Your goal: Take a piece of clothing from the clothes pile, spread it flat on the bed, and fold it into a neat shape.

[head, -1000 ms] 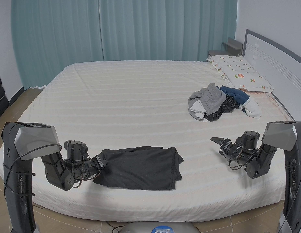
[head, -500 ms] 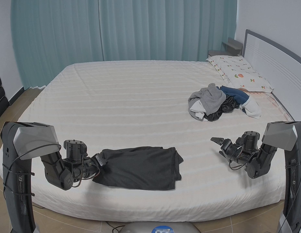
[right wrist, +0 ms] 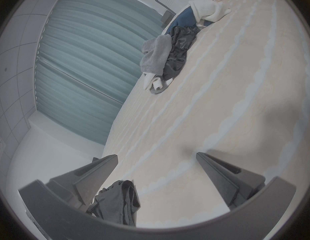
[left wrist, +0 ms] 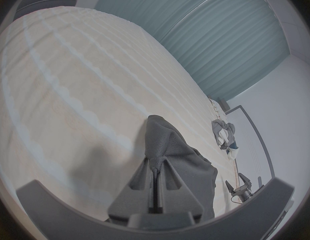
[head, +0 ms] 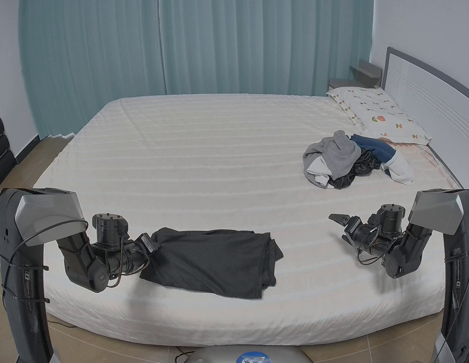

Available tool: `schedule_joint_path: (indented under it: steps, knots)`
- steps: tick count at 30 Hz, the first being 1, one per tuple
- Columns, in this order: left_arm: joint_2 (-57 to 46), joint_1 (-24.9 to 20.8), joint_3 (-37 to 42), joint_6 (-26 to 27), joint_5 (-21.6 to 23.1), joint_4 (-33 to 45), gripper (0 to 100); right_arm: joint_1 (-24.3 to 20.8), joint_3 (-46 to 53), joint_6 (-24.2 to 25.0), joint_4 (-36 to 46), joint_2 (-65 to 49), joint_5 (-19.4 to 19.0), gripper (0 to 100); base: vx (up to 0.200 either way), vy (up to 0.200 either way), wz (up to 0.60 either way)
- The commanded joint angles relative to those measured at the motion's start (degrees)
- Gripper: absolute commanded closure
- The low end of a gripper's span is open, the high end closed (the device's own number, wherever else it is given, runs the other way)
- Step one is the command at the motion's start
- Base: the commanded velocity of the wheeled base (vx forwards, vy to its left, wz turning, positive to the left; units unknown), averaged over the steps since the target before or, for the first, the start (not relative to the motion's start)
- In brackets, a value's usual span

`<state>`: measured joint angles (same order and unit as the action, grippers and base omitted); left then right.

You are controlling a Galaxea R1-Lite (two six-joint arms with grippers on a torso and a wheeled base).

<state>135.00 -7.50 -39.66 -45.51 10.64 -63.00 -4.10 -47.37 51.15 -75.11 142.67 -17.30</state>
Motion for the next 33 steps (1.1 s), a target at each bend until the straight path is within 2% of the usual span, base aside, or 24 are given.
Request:
schedule_joint_path:
  steps: [1, 14, 21, 33]
  knots:
    - [-0.26, 0.47, -0.07, -0.02, -0.01, -0.02, 100, -0.12, 0.0, 0.0, -0.04, -0.02, -0.02, 0, 0.0, 0.2, 0.0]
    - [-0.17, 1.87, 0.11, -0.2, -0.01, 0.07, 100, -0.03, 0.18, 0.0, -0.04, -0.02, -0.02, 0, 0.0, 0.2, 0.0]
    - [-0.26, 3.01, -0.77, -3.8, -0.97, 0.16, 100, -0.03, 0.18, 0.0, -0.04, -0.02, -0.02, 0, 0.0, 0.2, 0.0]
    - [-0.17, 3.01, -0.51, -3.89, -1.24, 0.51, 100, -0.03, 0.26, 0.0, -0.04, -0.02, -0.02, 0, 0.0, 0.2, 0.0]
